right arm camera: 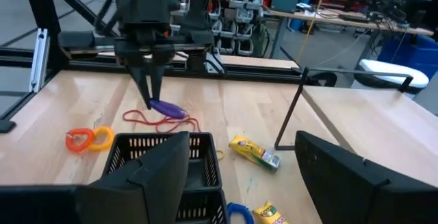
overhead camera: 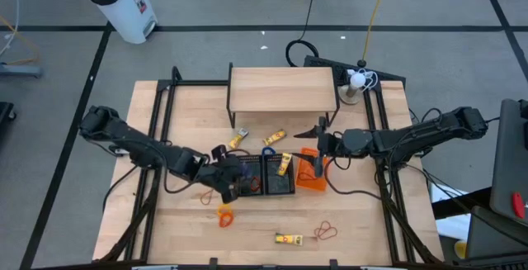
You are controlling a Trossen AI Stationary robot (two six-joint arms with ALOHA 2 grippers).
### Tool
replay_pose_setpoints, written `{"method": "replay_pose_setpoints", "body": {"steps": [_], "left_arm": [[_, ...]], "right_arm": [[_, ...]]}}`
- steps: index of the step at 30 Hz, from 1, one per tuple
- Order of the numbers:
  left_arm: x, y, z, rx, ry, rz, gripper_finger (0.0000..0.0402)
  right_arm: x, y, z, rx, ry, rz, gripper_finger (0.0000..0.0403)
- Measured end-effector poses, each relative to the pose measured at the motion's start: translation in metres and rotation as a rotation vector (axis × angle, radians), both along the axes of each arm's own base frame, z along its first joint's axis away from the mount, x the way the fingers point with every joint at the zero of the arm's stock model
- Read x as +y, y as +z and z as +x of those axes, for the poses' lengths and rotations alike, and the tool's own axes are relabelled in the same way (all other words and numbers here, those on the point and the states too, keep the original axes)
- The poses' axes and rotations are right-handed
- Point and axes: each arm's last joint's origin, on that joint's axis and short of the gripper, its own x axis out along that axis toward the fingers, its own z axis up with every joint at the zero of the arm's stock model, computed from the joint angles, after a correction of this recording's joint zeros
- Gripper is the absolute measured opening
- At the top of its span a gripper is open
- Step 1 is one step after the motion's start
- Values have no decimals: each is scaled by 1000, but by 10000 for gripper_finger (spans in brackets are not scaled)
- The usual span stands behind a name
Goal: Pick & Place Office Desk Supplies
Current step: Put the violet spring rubber band into the left black basket, then put the crayon box into the right black basket
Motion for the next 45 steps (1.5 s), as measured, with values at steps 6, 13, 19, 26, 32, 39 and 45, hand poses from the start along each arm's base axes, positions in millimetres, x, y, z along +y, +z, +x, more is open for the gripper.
{"method": "replay_pose_setpoints", "body": {"steps": [6,13,19,26,32,39,45], "left_arm": [[7,2,6,-37,28,-15,19],[10,4,10,-45,-9,-93,81],[10,5,11,-68,-20,-91,118],[9,6,11,-81,-26,12,125],[2,5,7,-60,-69,70,122],[-7,2,-2,-42,-8,163,122],[-6,3,-4,-73,73,228,122]], "right_arm": [[0,3,1,-27,7,-19,254],[0,3,0,-26,10,-18,254],[0,3,0,-23,10,-18,254],[-1,-3,-4,44,-5,48,254],[-3,-6,-14,115,-51,107,254],[1,-19,-23,262,-85,203,254],[-1,-16,-21,231,-77,185,254]]}}
